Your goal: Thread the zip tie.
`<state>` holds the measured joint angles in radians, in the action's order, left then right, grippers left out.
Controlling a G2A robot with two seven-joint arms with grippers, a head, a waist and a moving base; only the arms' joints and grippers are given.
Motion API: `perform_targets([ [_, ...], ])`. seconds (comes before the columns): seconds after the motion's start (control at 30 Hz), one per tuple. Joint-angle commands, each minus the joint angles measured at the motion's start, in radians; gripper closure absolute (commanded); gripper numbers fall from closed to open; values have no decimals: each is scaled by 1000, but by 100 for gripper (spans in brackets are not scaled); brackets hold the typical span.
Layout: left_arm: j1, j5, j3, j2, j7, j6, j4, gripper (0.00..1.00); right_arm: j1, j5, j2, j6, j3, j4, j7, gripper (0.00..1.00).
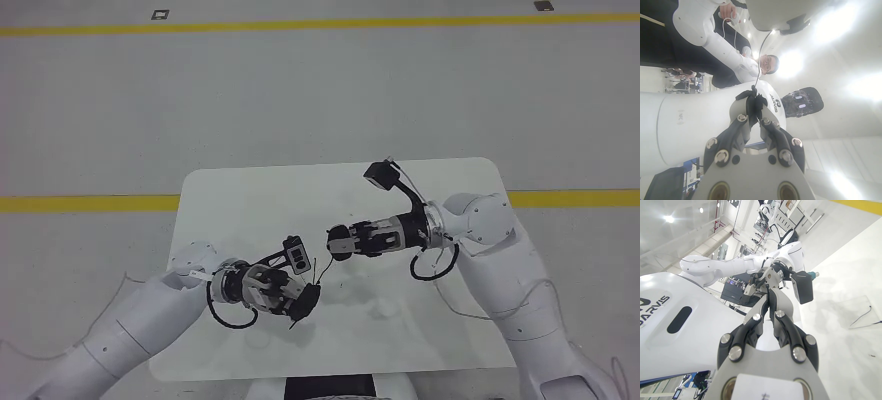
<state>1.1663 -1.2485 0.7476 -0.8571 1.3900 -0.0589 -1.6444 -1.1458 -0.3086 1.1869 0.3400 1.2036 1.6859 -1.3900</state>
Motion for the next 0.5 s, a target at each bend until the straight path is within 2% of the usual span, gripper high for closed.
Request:
perform_targets([
  [0.0, -2, 0, -5, 1, 0, -2, -1, 100, 1, 2, -1, 0, -1, 1, 0, 100],
  [0.47, -19, 3, -36, 7, 0, -5, 1, 100, 9, -6, -2, 0, -18, 16, 0, 100],
])
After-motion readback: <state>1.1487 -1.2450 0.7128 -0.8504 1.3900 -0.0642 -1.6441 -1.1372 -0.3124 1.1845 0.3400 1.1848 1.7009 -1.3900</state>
